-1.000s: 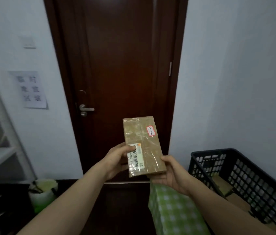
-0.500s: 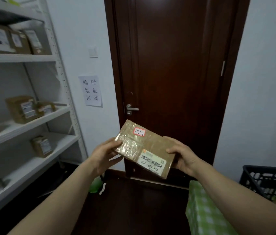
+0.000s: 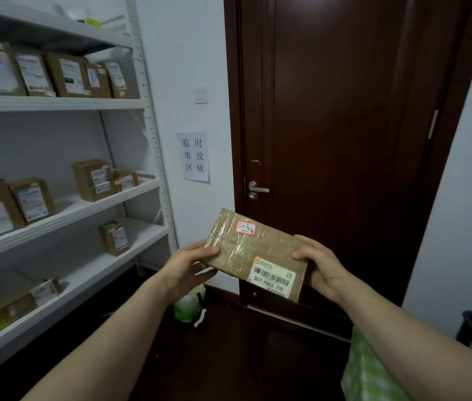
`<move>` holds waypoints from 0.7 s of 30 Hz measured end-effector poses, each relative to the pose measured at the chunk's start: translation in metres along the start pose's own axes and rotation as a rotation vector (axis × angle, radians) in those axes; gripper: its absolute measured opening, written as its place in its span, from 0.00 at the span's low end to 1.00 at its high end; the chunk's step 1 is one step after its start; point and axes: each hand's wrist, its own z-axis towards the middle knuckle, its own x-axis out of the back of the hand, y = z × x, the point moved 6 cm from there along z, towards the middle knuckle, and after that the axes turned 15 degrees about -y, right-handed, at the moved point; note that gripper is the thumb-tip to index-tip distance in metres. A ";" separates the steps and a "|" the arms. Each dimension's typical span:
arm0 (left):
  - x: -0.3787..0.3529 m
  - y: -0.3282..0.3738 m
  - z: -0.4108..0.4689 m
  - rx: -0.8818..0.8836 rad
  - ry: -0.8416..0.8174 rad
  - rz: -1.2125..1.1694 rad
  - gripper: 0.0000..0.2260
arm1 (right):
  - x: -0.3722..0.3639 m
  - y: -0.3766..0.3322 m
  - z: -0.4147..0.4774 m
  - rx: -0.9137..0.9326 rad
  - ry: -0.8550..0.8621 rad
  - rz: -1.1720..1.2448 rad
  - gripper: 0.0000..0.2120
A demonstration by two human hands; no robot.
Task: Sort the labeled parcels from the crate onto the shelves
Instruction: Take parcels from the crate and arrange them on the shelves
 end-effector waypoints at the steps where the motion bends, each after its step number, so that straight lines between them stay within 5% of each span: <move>1: 0.003 0.000 -0.002 0.000 0.013 0.002 0.27 | -0.002 0.001 0.002 -0.002 -0.003 0.004 0.32; 7: 0.017 -0.001 -0.022 0.039 0.111 0.155 0.29 | -0.019 0.012 0.016 -0.031 -0.072 0.010 0.16; 11: 0.029 -0.009 -0.044 0.108 0.174 0.239 0.35 | -0.031 0.030 0.027 -0.073 -0.066 -0.007 0.25; 17: 0.047 -0.018 -0.075 0.143 0.269 0.204 0.22 | -0.067 0.049 0.033 -0.144 -0.165 -0.045 0.14; 21: 0.060 -0.022 -0.091 0.161 0.324 0.223 0.21 | -0.084 0.064 0.040 -0.185 -0.201 -0.025 0.16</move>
